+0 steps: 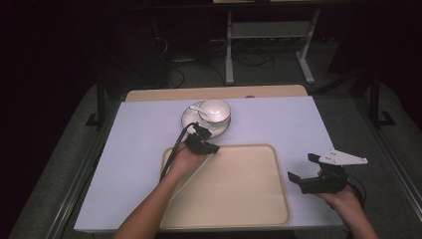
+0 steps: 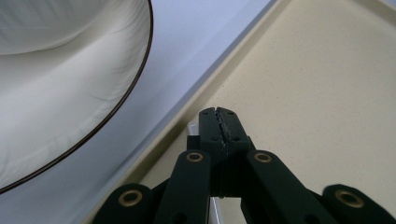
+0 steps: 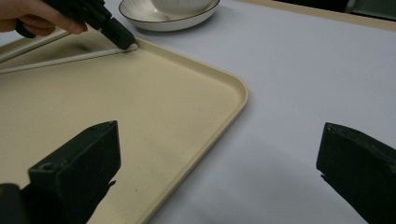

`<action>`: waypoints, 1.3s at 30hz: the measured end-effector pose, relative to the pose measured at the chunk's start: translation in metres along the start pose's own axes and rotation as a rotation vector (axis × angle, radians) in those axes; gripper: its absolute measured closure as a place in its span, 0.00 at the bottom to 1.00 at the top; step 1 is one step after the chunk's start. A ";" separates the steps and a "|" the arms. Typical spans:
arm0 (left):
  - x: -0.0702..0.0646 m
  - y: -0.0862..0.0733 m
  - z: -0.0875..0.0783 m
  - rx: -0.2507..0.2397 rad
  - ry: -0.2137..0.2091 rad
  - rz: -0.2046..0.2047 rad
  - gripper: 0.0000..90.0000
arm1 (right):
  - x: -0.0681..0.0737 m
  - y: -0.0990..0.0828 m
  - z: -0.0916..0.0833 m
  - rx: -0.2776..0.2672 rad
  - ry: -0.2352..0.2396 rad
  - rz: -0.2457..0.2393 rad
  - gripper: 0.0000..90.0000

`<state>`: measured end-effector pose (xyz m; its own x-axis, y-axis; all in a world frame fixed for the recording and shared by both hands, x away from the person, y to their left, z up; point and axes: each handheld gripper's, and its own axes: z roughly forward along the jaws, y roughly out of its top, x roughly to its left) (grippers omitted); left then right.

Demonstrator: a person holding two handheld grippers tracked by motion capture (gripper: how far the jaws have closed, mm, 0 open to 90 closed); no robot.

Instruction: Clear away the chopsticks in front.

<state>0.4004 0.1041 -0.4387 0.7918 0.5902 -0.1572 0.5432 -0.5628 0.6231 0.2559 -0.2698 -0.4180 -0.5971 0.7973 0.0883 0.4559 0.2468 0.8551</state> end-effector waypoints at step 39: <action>0.022 -0.042 -0.045 -0.015 0.064 -0.057 0.99 | 0.001 0.000 0.000 0.000 -0.002 -0.001 0.00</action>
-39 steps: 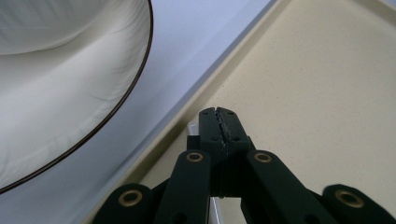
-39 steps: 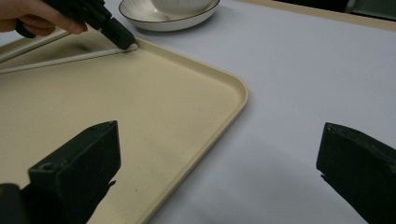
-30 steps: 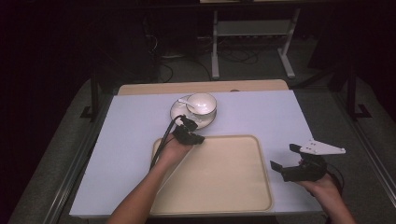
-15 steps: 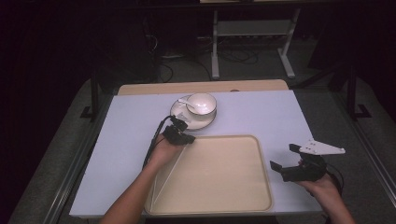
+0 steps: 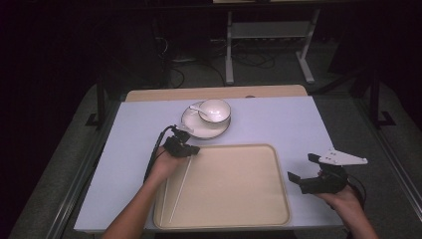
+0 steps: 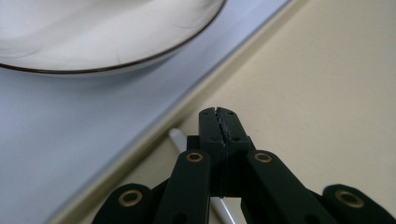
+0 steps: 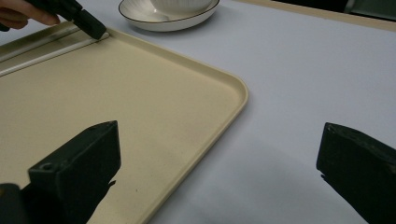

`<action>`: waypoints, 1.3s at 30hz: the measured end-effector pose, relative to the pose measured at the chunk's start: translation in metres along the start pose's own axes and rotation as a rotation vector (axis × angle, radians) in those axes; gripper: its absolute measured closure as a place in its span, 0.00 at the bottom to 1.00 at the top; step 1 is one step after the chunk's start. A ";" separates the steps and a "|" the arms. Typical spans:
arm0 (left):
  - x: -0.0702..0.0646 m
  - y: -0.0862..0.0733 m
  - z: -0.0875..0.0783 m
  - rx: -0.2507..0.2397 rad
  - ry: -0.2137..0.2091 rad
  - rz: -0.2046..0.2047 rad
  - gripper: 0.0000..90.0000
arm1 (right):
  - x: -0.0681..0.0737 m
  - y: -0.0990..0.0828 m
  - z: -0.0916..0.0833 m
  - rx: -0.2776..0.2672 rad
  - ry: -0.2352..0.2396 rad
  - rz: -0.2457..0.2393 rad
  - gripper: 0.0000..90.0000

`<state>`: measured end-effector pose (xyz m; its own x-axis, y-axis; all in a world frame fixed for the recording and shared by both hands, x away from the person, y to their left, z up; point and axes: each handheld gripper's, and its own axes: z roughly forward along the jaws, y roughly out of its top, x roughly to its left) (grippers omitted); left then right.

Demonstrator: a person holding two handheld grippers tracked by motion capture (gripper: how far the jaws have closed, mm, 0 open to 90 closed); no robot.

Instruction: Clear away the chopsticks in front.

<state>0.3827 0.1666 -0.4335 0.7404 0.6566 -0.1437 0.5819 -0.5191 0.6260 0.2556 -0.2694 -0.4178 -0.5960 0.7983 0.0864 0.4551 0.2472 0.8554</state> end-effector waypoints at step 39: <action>-0.030 -0.067 -0.044 0.036 0.023 -0.039 0.99 | 0.000 0.000 -0.001 -0.003 -0.003 -0.007 0.00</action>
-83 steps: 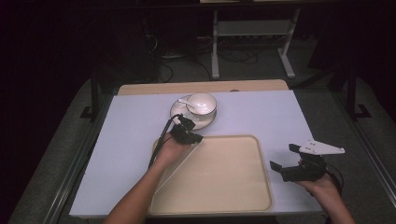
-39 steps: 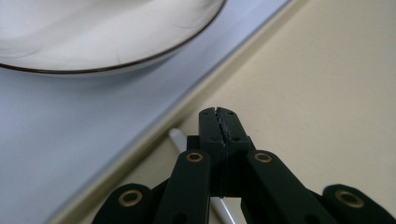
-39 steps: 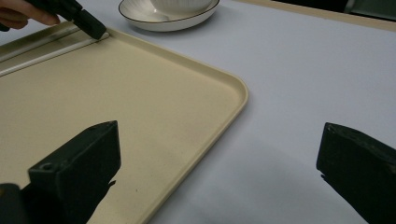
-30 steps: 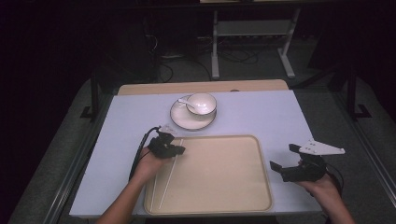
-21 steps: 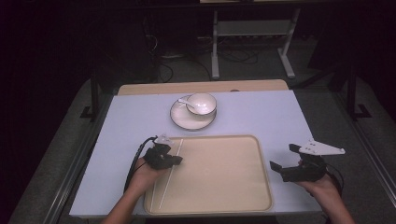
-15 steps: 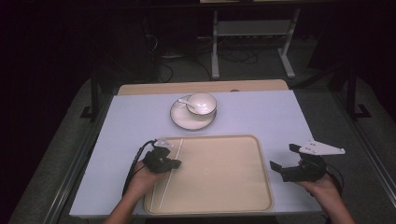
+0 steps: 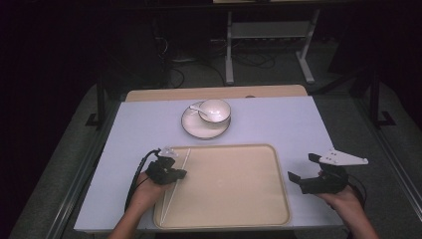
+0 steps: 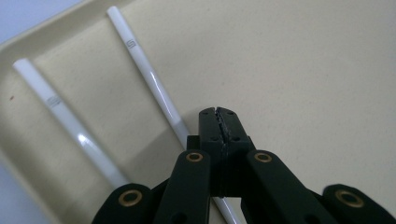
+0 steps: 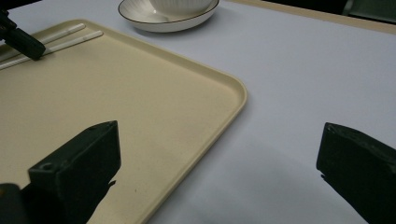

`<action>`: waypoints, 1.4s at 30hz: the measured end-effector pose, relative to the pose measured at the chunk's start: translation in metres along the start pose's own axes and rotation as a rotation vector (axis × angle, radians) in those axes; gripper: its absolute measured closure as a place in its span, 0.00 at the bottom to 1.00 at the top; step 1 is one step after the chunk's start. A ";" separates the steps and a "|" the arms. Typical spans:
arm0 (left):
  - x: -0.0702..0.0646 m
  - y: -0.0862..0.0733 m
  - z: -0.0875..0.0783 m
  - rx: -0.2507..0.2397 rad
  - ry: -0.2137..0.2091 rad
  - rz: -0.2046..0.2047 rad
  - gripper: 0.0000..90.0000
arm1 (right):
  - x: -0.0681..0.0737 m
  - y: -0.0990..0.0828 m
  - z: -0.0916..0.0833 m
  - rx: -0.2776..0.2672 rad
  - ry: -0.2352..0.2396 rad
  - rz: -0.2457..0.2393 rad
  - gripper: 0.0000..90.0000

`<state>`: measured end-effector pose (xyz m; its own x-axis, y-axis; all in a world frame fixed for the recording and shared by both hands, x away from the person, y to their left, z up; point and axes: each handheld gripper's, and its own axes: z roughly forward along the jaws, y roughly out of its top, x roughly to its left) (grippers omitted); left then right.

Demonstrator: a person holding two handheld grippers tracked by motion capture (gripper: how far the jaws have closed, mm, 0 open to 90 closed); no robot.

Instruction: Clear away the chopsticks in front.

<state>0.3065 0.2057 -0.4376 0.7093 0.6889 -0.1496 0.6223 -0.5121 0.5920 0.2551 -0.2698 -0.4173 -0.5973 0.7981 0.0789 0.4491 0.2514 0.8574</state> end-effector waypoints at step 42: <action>0.014 -0.019 -0.025 -0.101 0.006 0.005 0.44 | 0.002 0.000 0.000 0.004 0.001 -0.003 0.00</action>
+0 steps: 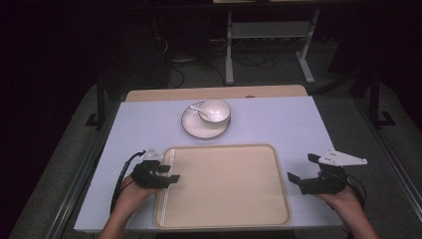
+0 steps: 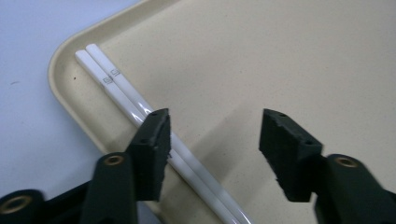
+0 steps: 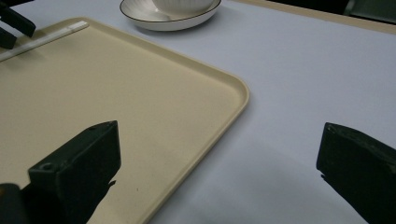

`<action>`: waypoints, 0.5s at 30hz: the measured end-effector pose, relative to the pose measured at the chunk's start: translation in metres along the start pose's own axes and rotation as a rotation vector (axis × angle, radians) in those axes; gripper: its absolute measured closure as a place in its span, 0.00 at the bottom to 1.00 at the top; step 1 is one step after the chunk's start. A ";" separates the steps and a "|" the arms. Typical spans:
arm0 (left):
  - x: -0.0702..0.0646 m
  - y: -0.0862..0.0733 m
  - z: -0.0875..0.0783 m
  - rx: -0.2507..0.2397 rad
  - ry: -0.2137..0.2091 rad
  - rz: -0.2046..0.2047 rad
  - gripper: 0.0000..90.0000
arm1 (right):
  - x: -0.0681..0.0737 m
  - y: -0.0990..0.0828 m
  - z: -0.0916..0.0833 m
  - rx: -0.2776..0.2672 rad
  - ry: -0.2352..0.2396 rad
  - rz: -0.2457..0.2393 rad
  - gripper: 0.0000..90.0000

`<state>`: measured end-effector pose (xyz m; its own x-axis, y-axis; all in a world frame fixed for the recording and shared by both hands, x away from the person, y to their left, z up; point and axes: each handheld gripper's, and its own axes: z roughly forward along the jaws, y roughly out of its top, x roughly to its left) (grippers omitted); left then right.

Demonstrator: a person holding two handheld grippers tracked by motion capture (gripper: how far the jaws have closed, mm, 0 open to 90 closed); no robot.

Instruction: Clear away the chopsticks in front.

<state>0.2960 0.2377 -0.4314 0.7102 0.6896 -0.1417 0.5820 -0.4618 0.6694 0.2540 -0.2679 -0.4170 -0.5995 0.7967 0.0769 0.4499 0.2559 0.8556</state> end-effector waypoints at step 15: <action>0.007 0.010 -0.007 -0.058 -0.061 0.042 0.21 | 0.000 0.000 0.000 -0.001 -0.001 0.000 0.00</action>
<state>0.3039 0.2419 -0.4209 0.7572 0.6345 -0.1553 0.5286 -0.4556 0.7162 0.2541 -0.2677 -0.4169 -0.5987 0.7974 0.0760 0.4490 0.2554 0.8562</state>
